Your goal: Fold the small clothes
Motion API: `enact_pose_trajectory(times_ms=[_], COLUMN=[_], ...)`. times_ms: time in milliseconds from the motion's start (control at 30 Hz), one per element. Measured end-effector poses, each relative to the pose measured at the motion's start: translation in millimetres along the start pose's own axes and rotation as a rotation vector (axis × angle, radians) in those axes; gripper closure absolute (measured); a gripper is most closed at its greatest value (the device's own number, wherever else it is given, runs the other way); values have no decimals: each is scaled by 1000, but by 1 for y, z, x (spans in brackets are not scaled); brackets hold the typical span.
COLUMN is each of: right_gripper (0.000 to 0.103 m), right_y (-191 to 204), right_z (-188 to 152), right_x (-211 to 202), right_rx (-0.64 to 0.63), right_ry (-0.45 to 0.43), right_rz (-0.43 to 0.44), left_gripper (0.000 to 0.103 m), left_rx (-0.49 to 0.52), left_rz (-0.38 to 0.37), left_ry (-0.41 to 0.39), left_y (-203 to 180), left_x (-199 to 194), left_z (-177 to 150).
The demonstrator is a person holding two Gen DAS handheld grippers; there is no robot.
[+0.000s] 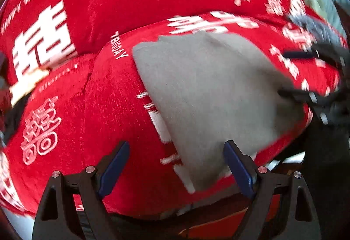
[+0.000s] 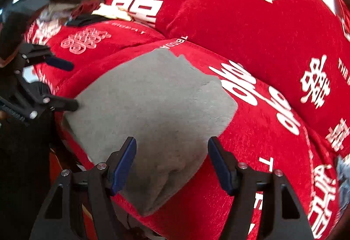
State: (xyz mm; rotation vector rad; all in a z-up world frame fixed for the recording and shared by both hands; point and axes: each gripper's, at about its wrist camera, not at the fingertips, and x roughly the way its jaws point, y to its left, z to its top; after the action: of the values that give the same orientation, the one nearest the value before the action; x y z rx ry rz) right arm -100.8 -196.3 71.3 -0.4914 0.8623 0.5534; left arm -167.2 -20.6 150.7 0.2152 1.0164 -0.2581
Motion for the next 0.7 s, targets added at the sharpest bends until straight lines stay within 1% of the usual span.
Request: enact_pose_trajectory(times_ms=[33,100,167,233,267,300,333,400,433,500,567,633,700], right_gripper=[32,32,31,32,32,32,32,32,31,31,31,31,31], right_y=[1,0,-1,1,1,2,2,1,-1,-4,-8,-11,-13], right_z=[-3,-9,-16,-19,-20,-19,-19,-21,-23,-28,-33,-33,-28], right_x=[2,5,10,15,16,16,16,19,22,26,27,20,5], right_rx=[12,55,97,107,106,105,105,110,114,126,145,146,129], right_ry=[11,27,48,61,60,58,58,77,93,117,134,118,69], right_rz=[4,41,74,77,71,66,59,40,35,29,31,26,20], left_gripper=[15,15,15,15,15,15,15,13,10,9,9,9,9], left_rx=[17,42,47,48,33,-21,-67,-232,-287,-377,-384,-351,-283], left_rz=[-2,-19,-16,0,35,74,69,-17,-37,-70,-75,-78,-115], left_ry=[3,22,41,54,53,61,71,105,119,155,176,176,127], left_y=[-5,-12,-18,-22,-22,-15,-8,19,28,41,40,34,26], left_x=[0,3,11,22,27,34,37,42,43,45,42,32,9], left_z=[-4,-15,-19,-18,-17,-14,-13,-17,-21,-36,-43,-45,-39])
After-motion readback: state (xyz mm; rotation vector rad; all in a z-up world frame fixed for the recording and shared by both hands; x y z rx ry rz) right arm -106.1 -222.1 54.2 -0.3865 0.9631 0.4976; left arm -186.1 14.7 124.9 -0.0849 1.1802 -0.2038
